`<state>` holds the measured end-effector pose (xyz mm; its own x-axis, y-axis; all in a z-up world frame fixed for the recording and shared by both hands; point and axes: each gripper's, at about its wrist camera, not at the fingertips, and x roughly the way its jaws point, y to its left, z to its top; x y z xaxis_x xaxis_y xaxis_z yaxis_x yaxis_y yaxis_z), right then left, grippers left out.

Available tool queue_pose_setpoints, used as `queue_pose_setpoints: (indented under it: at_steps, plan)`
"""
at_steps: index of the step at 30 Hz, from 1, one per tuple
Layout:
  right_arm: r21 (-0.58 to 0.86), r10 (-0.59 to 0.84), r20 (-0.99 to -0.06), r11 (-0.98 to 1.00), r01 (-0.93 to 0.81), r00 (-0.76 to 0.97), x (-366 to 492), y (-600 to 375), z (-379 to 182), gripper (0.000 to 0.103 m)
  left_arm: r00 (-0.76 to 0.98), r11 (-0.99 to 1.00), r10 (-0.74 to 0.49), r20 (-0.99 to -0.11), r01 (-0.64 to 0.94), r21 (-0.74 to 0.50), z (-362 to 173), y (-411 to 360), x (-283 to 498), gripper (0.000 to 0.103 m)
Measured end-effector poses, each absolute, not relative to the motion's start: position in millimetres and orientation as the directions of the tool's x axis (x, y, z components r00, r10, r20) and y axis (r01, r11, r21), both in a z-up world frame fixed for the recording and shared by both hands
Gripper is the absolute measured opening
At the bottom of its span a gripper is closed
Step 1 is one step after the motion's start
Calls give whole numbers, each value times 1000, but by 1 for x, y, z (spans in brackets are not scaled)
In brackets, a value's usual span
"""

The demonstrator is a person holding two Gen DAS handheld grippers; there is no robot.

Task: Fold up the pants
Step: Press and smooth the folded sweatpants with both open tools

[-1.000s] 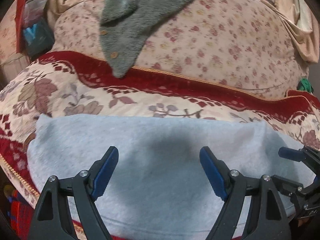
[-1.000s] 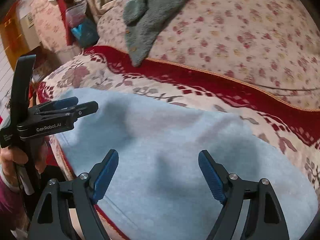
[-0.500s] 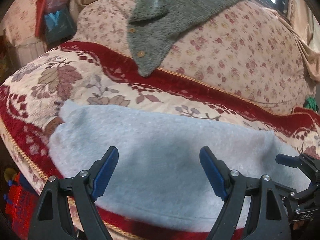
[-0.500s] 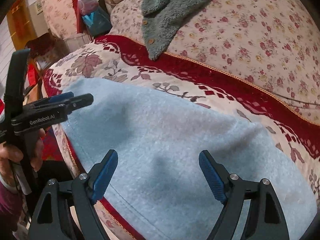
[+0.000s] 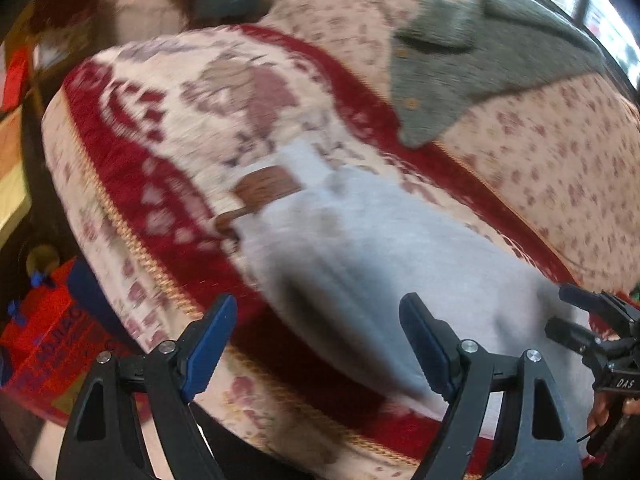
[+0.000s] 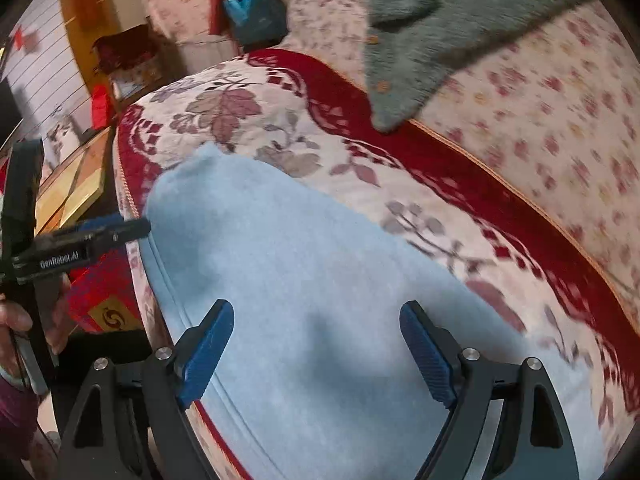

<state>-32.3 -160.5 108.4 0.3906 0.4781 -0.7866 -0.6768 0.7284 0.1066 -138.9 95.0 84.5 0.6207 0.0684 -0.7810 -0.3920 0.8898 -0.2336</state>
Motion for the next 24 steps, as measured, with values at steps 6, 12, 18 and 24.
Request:
queue_pose_setpoints:
  at_steps: [6, 12, 18, 24]
  plan:
    - [104, 496, -795, 680, -726, 350, -13, -110, 104, 89, 601, 840, 2, -799, -435, -325, 68, 124, -143, 84]
    - [95, 509, -798, 635, -767, 322, 6, -65, 99, 89, 585, 839, -4, -811, -440, -321, 65, 129, -139, 87]
    - [64, 502, -807, 598, -799, 311, 24, -27, 93, 90, 558, 843, -41, -829, -427, -328, 55, 132, -123, 87]
    - [22, 490, -831, 502, -865, 263, 48, 1, 87, 91, 591, 825, -121, -797, -386, -412, 57, 130, -113, 87]
